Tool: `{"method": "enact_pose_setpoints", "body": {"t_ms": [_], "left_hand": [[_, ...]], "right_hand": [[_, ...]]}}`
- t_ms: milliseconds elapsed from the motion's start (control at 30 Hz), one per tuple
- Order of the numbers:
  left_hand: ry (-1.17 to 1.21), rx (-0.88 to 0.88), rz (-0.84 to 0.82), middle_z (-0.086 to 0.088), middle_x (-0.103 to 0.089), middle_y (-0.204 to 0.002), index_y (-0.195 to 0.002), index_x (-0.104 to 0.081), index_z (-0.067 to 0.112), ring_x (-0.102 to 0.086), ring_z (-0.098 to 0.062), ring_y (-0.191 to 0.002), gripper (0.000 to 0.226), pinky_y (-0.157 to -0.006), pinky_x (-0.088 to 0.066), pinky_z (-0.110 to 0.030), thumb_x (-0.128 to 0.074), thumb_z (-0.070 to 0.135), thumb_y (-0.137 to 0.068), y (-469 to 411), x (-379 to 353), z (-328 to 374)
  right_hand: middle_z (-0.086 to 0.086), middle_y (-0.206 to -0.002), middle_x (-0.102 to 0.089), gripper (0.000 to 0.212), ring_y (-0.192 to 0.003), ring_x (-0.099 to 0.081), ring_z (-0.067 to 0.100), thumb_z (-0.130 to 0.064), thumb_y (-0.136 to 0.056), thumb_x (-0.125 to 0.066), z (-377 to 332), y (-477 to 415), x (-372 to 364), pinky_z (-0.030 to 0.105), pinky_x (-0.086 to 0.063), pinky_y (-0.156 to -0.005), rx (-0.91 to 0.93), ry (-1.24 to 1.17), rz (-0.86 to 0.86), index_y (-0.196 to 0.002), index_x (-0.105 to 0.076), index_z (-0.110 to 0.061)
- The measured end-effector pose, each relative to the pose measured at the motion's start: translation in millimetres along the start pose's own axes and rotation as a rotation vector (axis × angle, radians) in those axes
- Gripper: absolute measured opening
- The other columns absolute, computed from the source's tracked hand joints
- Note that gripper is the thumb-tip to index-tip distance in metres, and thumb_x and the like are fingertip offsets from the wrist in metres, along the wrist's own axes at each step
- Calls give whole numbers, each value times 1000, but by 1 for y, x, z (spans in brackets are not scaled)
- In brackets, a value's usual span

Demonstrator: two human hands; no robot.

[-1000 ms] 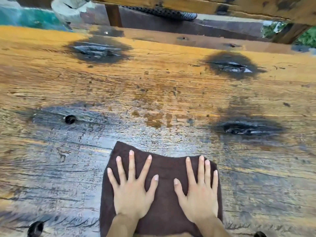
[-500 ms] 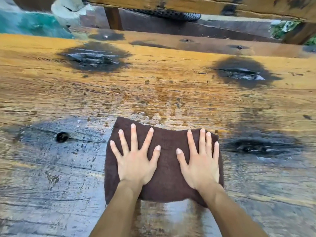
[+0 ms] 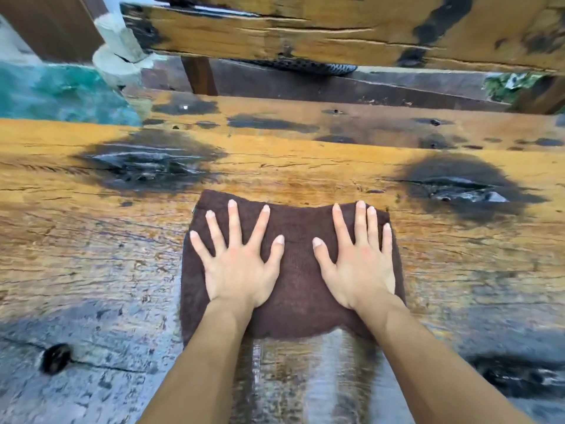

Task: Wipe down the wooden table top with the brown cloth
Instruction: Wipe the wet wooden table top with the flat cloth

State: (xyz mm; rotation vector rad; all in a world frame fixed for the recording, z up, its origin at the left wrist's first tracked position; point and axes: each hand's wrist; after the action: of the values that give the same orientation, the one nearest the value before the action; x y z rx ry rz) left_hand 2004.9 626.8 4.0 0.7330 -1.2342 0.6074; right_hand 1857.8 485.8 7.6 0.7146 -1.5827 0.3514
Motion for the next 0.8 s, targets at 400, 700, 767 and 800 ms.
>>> {"method": "enact_pose_setpoints", "body": {"t_ms": [400, 700, 767, 800], "left_hand": [[5, -19, 67, -2, 17, -174, -159, 5, 59, 20, -39, -157, 66, -121, 12, -69, -8, 78, -97, -149, 22, 25], [-3, -30, 72, -2, 8, -176, -160, -4, 57, 17, -41, -158, 66, -121, 13, -69, -11, 77, -97, -190, 30, 33], [-5, -36, 79, -3, 7, -176, -160, -4, 56, 17, -41, -158, 66, -121, 13, -69, -10, 76, -98, -187, 30, 32], [-2, -41, 80, -3, 7, -176, -160, -4, 56, 17, -41, -158, 65, -121, 13, -68, -10, 75, -99, -187, 30, 31]], "right_hand": [[10, -174, 16, 78, -160, 20, 25, -72, -100, -13, -15, -147, 27, 53, 13, -127, 34, 5, 59, -167, 4, -35], [13, -175, -10, 79, -162, 6, 27, -73, -99, -11, -17, -186, 35, 54, 11, -128, 60, 36, 79, -167, -6, -34], [13, -175, -7, 79, -162, 7, 27, -73, -99, -11, -17, -183, 33, 54, 11, -128, 68, 39, 83, -167, -5, -34], [13, -175, -4, 79, -162, 8, 27, -73, -99, -11, -17, -182, 33, 54, 10, -128, 69, 38, 87, -167, -5, -34]]}}
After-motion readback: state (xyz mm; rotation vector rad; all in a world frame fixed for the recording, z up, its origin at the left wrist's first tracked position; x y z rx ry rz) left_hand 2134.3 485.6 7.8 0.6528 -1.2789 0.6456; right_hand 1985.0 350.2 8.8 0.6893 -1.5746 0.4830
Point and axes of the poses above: each hand's wrist, its own y-axis away from the middle knuckle, its own x-axis out of the back of the hand, z = x × y
